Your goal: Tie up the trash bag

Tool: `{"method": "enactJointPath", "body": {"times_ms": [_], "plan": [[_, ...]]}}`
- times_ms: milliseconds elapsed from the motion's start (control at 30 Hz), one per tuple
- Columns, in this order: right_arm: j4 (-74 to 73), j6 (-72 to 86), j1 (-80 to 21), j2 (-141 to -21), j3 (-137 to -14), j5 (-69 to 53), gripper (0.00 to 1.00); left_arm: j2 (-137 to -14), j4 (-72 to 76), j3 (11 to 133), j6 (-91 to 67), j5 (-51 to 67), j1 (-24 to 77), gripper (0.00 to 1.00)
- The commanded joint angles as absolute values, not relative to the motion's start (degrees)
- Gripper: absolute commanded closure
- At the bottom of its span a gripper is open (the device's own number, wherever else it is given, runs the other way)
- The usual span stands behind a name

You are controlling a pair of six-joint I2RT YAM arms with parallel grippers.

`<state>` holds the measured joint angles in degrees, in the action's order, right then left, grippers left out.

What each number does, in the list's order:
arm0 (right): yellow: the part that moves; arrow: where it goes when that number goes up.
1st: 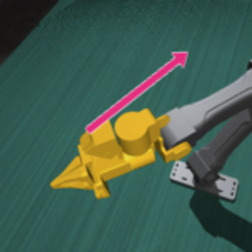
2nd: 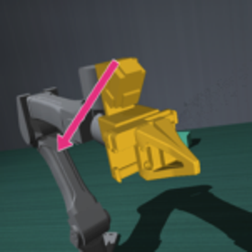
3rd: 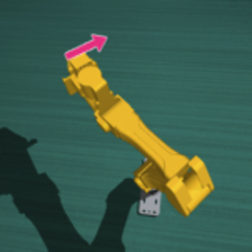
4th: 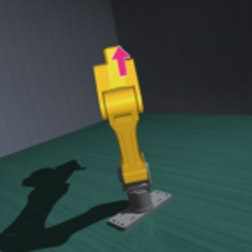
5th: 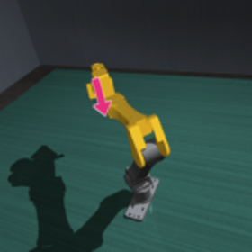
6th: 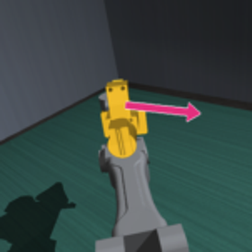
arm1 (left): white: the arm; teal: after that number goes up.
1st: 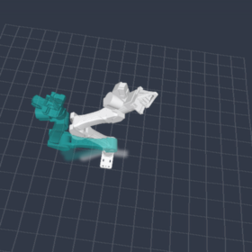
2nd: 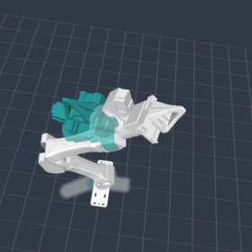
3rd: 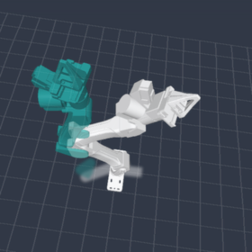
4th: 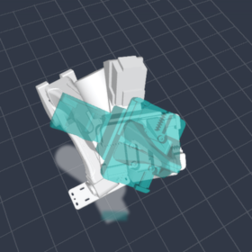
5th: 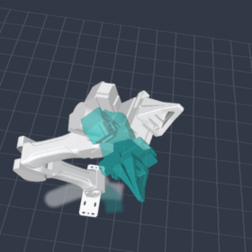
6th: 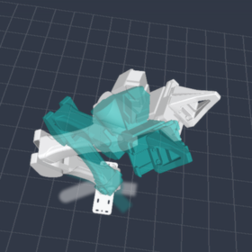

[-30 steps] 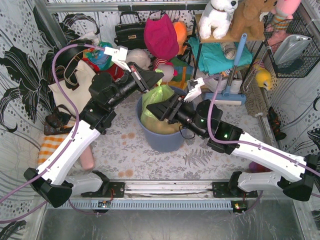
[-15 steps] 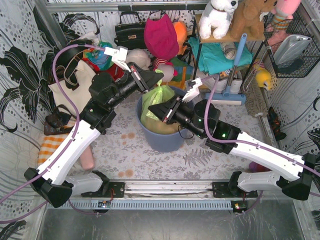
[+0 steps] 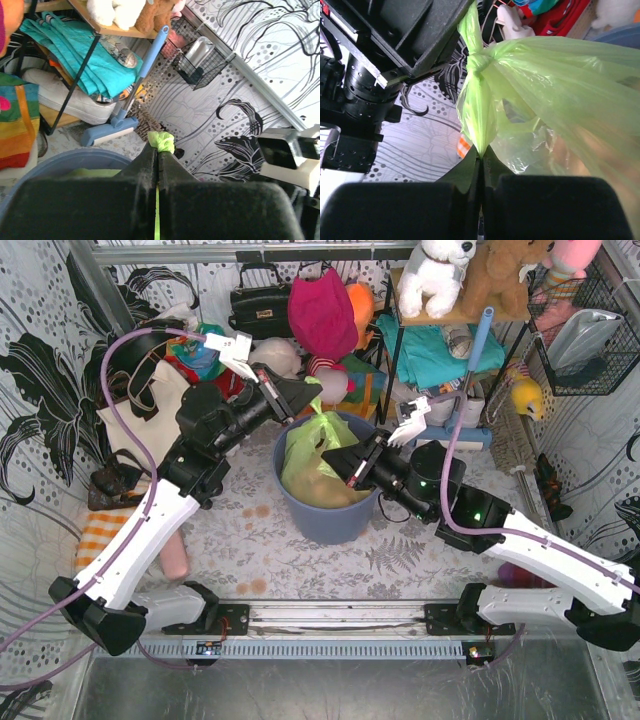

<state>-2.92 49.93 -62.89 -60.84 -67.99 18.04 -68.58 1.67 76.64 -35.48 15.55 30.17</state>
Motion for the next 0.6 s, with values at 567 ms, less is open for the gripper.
{"method": "enactJointPath", "body": {"times_ms": [567], "plan": [[-11.40, 23.93, -62.52, -64.03, -82.10, -9.20, 1.00, -82.30, 2.85, 89.01, -25.97, 22.92, 24.56, 1.00]]}}
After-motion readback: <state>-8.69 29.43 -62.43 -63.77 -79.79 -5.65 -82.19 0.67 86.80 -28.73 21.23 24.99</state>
